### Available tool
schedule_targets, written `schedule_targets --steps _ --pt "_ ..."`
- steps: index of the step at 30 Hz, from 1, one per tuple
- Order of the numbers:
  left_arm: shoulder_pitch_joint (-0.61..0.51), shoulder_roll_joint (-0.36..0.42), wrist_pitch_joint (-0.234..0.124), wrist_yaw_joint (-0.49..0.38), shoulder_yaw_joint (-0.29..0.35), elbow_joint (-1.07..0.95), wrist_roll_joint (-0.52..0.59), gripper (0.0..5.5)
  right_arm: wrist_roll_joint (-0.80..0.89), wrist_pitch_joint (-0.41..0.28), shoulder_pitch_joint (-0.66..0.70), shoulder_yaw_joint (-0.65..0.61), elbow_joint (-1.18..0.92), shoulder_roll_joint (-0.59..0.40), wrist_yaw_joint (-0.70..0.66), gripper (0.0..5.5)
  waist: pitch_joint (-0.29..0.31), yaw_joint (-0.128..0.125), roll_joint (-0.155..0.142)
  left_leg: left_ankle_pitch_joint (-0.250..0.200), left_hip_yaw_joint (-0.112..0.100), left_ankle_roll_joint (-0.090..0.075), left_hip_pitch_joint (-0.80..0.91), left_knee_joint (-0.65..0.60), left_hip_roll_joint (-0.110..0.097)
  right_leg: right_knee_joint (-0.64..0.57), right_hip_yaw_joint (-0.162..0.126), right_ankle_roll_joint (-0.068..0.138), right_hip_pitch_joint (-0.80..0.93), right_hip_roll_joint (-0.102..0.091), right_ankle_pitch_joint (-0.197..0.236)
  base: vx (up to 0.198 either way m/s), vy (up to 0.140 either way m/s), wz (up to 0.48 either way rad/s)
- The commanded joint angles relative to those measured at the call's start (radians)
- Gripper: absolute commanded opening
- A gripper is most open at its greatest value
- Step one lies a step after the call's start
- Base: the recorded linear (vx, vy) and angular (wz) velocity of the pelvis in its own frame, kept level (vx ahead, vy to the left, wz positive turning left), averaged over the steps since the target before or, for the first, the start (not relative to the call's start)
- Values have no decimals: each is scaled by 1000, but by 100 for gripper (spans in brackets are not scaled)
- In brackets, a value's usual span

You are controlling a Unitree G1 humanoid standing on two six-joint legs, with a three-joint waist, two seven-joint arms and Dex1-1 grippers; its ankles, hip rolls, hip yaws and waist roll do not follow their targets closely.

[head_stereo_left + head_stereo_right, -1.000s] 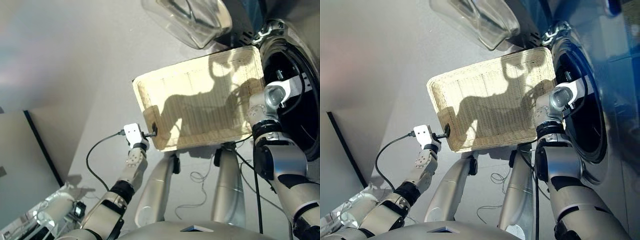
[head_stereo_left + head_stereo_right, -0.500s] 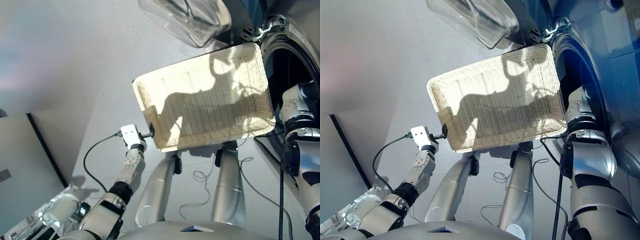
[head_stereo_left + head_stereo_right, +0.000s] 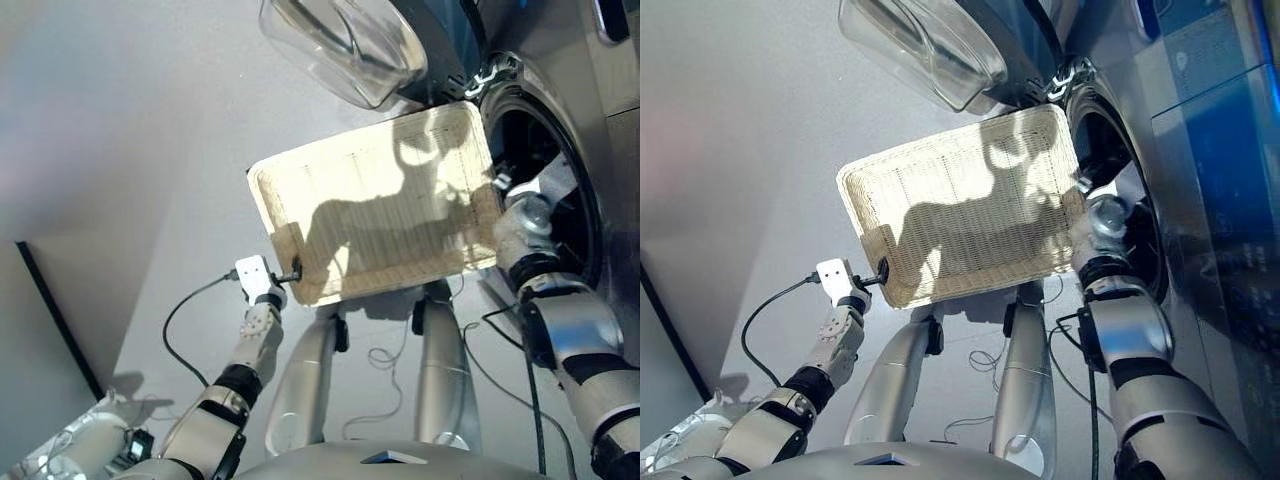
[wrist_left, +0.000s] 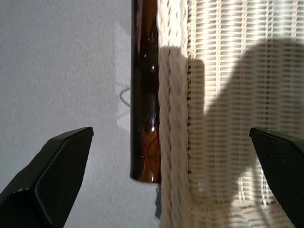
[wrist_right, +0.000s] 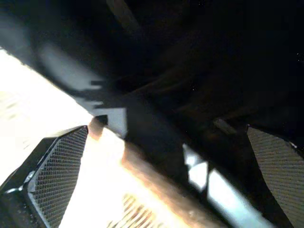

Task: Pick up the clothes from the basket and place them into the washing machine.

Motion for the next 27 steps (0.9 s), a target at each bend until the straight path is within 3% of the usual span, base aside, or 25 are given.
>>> schedule_targets --steps 1,6,16,27 --pt "-30 29 -2 -17 34 81 29 550 9 -5 59 42 -43 21 63 550 -21 17 -49 -84 -16 -74 43 93 33 -67 -23 60 130 12 -37 0 0 0" --pt "-28 26 9 -26 48 136 64 550 -30 4 148 57 -57 75 84 550 -20 6 -77 -89 -17 -73 104 87 33 -97 -31 63 206 9 -30 0 0 0" --pt "51 37 38 -52 94 201 178 550 -361 64 449 203 -114 144 109 550 -32 -25 -151 -96 6 -65 327 37 32 -171 -39 79 445 12 -21 0 0 0" --pt "163 50 68 -88 120 272 349 550 -451 94 694 172 -65 161 180 550 -140 -45 -164 -92 39 -56 558 -69 26 -269 -43 102 661 24 -19 30 27 -49"
